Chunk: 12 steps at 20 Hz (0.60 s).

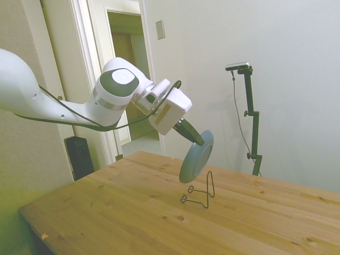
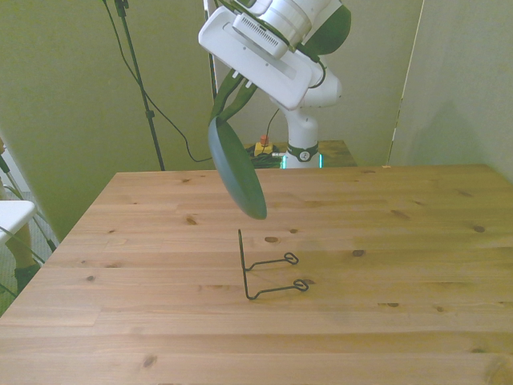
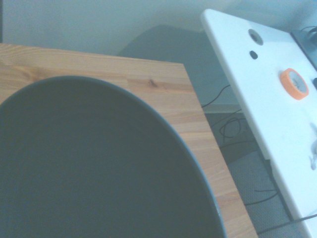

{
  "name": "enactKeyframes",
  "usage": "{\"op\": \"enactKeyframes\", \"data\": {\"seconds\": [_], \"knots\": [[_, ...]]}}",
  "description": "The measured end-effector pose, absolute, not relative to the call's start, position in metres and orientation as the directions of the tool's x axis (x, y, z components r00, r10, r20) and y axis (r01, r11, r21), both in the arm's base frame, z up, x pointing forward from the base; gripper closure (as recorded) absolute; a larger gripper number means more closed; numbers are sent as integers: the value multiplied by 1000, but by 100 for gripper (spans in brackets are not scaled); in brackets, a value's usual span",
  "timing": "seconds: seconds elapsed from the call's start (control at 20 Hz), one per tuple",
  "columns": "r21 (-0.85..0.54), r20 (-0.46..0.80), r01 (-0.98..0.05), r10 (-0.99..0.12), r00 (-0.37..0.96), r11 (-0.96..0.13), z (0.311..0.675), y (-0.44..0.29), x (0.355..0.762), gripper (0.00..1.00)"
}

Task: Load the plate

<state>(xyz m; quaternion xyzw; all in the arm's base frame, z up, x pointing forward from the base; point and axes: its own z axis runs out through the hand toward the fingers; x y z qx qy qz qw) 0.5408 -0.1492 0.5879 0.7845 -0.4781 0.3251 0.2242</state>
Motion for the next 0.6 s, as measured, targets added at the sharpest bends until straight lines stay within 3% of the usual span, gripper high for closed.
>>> {"op": "enactKeyframes", "data": {"seconds": [0.6], "knots": [[121,765,-898,-536,356,-424,578,-113,574,100]]}}
